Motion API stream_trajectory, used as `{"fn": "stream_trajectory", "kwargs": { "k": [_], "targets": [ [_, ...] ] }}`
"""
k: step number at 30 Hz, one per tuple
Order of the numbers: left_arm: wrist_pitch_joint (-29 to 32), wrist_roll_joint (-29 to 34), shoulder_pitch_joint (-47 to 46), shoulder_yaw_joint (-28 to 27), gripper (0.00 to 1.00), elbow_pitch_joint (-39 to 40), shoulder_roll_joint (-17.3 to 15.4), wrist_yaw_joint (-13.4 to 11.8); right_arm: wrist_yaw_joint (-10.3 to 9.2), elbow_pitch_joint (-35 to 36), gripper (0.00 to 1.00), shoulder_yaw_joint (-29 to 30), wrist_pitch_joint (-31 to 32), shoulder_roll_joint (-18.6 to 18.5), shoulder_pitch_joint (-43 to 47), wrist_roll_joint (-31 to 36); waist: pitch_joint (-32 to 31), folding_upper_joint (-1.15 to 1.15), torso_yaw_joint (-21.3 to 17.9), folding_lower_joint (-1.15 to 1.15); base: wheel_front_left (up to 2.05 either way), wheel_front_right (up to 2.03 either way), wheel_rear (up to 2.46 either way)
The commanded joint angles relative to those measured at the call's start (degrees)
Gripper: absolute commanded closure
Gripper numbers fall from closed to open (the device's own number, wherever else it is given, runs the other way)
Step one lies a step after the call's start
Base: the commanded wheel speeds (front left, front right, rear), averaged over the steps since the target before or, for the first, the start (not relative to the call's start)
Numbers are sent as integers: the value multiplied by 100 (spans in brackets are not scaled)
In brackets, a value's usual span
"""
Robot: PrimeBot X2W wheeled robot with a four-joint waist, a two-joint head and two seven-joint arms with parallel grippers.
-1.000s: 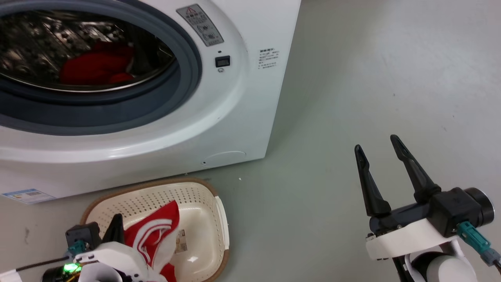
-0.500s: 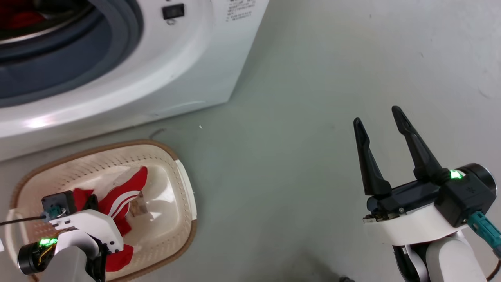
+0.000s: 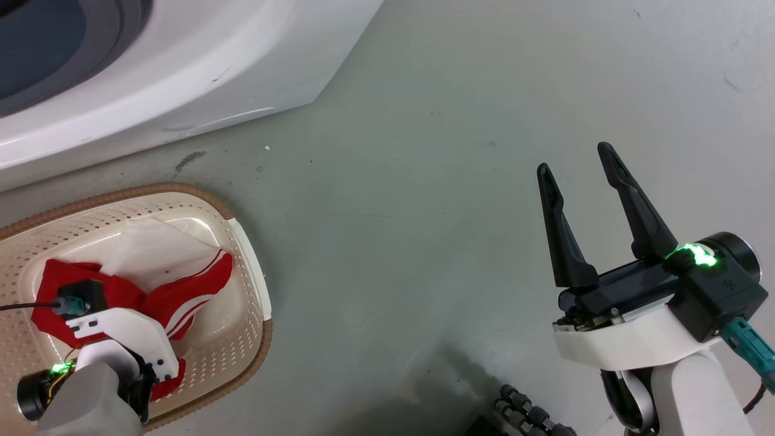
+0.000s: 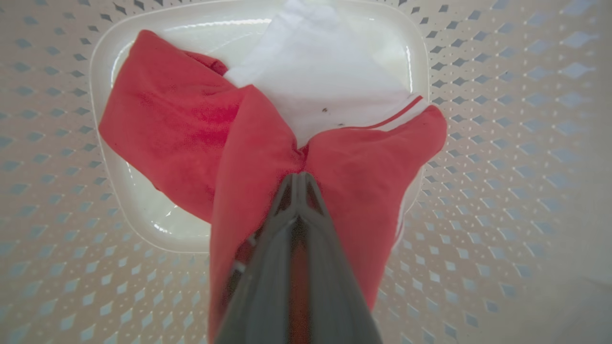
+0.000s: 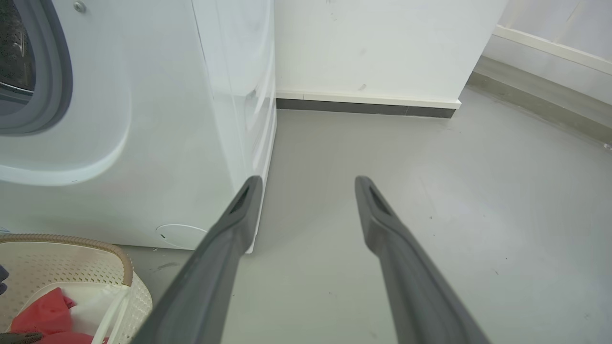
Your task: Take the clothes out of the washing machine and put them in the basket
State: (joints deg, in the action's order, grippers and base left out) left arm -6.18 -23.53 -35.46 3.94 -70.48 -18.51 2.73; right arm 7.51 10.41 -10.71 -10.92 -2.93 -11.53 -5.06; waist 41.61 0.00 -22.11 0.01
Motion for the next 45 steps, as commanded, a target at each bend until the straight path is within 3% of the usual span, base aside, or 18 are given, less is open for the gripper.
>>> {"fn": "stream_trajectory", "kwargs": {
  "k": [1, 5, 6, 7, 11, 21, 26, 37, 45],
  "targets": [
    [93, -44, -59, 3, 100, -90, 11, 0, -4, -25, 0, -6, -45, 9, -67, -37, 37, 0, -27, -1, 0, 0, 0],
    [265, -100, -95, 14, 96, -193, 21, 38, -4, -71, 0, -8, -74, 9, -94, -65, 10, 0, -42, -1, 0, 0, 0],
    [305, -100, -81, 22, 59, -215, 31, 42, -4, -81, 0, -8, -80, 9, -102, -64, -13, 0, -43, -1, 0, 0, 0],
    [339, -109, -63, 31, 2, -229, 47, 58, -4, -91, 0, -1, -89, 9, -109, -60, -42, 0, -42, -1, 0, 0, 0],
    [330, -183, -7, 21, 0, -266, 140, 122, -4, -145, 0, 51, -81, 9, -80, -34, -234, 0, 20, -1, 0, 0, 0],
    [-688, -259, 397, 69, 0, -239, 452, 225, -4, -279, 0, 190, 17, 8, 209, 57, -1546, 0, 471, -1, 0, 0, 0],
    [-876, -228, 554, 56, 0, 27, 541, 212, -4, -273, 0, 249, 138, 8, 380, 116, -1972, 0, 670, -1, 0, 0, 0],
    [-902, 344, 1432, -605, 0, 2810, 738, -187, -4, -58, 0, 401, 448, 8, 785, 237, -2612, 0, 1062, -1, 0, 0, 0],
    [-902, 857, 1476, -980, 0, 3972, 781, -110, -4, 6, 0, 422, 519, 8, 917, 207, -2850, 0, 1052, -1, 0, 0, 0]
  ]
}}
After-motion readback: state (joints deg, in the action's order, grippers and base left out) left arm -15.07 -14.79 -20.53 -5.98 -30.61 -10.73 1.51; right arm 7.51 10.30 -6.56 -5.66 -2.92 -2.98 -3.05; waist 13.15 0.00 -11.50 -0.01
